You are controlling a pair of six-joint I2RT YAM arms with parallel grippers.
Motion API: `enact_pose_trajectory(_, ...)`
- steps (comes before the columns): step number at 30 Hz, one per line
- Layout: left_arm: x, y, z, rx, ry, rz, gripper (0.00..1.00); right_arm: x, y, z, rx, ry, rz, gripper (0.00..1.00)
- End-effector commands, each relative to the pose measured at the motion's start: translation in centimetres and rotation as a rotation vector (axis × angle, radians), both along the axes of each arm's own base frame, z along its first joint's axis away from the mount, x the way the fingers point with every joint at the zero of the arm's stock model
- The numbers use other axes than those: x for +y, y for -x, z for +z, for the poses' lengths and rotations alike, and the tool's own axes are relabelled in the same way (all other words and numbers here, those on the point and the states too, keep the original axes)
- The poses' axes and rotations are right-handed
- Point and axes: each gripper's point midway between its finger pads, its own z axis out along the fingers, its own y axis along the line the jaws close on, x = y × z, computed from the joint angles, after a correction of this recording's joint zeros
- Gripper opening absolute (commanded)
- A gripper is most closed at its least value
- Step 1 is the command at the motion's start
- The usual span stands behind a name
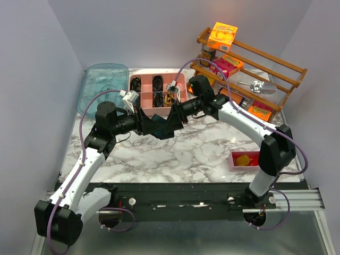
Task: Roll the ties
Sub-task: Pick up the tie at the center of the board.
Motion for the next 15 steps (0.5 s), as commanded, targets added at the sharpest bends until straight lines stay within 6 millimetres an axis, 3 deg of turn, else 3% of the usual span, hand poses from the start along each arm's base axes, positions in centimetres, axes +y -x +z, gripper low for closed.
enact_pose_trajectory(1,0.1,0.0,0.5,-0.03,0.008,0.017,0.17,0.9,0.5,0.4,0.027,-0.017,0.04,0.55)
enact_pose_trajectory(5,0.1,-0.2,0.2,-0.027,0.007,0.027,0.17,1.2,0.0,-0.2,0.042,0.003,0.017,0.31)
enact_pose_trajectory(6,0.2,-0.3,0.0,-0.028,-0.006,0.033,0.18,1.2,-0.2,-0.2,0.044,0.009,0.005,0.21)
enact_pose_trajectory(8,0.4,-0.6,-0.7,-0.01,-0.027,0.055,0.26,1.4,-0.7,-0.5,0.046,0.016,-0.007,0.13)
enact_pose_trajectory(12,1.7,-2.1,-1.5,0.003,-0.101,0.169,0.55,1.8,-1.7,-1.0,0.048,0.047,-0.06,0.04)
enact_pose_trajectory(13,2.3,-2.7,-1.9,0.003,-0.131,0.213,0.68,1.8,-2.0,-1.1,0.048,0.056,-0.076,0.03)
enact_pose_trajectory(15,4.0,-4.3,-2.6,0.024,-0.2,0.342,0.78,2.0,-2.8,-1.2,0.042,0.072,-0.107,0.01)
